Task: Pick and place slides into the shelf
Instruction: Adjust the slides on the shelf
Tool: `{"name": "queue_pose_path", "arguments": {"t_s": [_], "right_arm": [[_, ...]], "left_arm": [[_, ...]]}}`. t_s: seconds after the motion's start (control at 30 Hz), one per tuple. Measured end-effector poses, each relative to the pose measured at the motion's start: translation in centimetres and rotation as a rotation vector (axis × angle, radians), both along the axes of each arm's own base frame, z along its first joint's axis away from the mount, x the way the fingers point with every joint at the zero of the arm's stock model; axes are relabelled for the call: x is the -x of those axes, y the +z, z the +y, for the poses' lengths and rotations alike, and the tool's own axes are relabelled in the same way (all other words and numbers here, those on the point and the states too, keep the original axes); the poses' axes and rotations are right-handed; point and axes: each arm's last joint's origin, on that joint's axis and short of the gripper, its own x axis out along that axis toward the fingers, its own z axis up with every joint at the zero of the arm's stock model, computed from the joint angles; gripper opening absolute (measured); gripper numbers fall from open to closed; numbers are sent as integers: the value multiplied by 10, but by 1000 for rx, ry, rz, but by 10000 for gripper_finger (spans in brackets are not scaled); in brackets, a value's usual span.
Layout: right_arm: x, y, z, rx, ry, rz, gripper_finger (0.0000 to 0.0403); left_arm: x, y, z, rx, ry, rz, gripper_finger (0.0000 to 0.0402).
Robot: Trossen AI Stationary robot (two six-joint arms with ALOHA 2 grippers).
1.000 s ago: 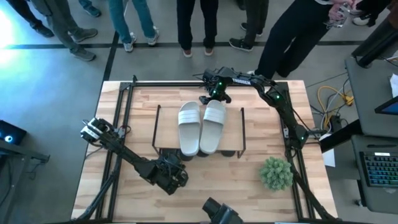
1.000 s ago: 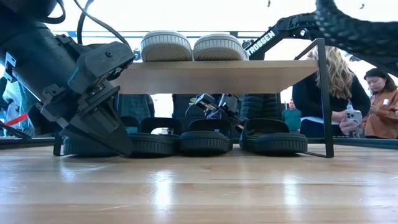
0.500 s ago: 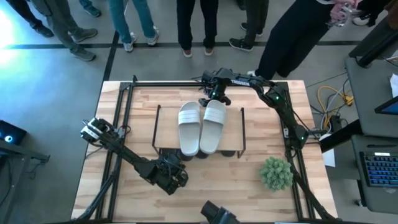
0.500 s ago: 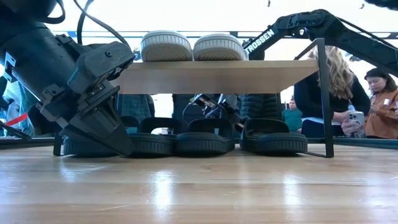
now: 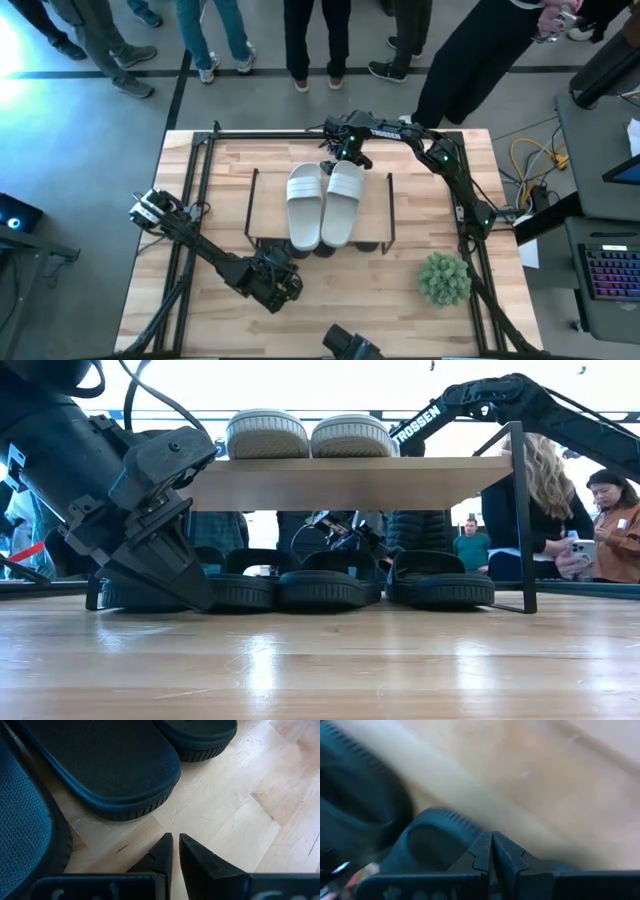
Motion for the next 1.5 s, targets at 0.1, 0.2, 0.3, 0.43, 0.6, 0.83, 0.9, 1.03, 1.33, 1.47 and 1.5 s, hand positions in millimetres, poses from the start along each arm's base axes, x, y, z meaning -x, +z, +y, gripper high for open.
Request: {"name": "queue_pose_path", "arguments": {"t_s": [0.1,0.2,0.3,0.43,0.6,0.83,0.9,1.03,1.33,1.47,1.5], "right_arm": [[1,5,-7,118,-18,20,8],[5,15,-25,205,-64,21,8],[10,27,-42,304,-122,42,8],[15,50,-62,464,-159,63,8],[28,76,-76,494,-166,81,8],[37,127,-72,704,-145,148,8],[44,152,-69,738,-168,98,8],[59,192,-34,743,-131,95,8],[94,298,121,908,-35,-105,8],[117,307,194,894,15,-183,8],[123,305,212,880,34,-195,8]], "left_arm": [[-1,1,-1,-1,-4,-2,17],[-1,2,-1,-1,-4,-4,17],[-2,2,-1,1,-5,-6,17],[-2,3,-2,1,-15,-7,17],[-8,12,-8,-14,-79,-39,17],[-11,19,-14,-16,-106,-59,17],[-12,22,-16,-19,-123,-62,17],[-13,27,-18,-1,-145,-64,17],[-7,38,-21,34,-184,-79,17],[1,44,-32,96,-258,-69,17],[4,45,-36,116,-286,-61,17]]}}
